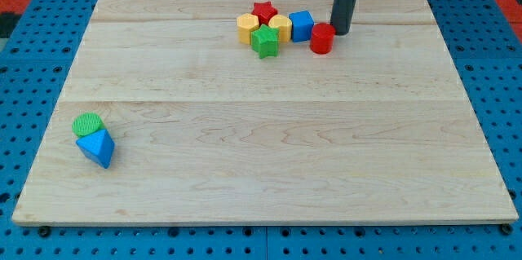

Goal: Move the red circle closer to the yellow heart and green star

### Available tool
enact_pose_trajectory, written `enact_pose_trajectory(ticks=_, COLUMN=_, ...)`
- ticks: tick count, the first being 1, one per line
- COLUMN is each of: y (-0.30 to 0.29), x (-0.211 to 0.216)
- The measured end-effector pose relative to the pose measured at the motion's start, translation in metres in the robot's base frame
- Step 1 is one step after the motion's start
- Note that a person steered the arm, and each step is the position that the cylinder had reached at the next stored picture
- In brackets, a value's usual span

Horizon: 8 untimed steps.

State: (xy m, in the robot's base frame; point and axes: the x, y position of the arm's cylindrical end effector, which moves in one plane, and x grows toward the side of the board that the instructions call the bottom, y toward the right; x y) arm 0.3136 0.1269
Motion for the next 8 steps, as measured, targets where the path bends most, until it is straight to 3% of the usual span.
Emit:
enact_pose_trajectory(ticks=1, y=0.003, x=0.018)
enact_pose_trajectory(ticks=3, y=-0.03, x=0.003)
enact_pose_trajectory(ticks=6, y=0.007, x=0.021)
enact_pose_trajectory(ticks=8, y=-0.002, x=0.014)
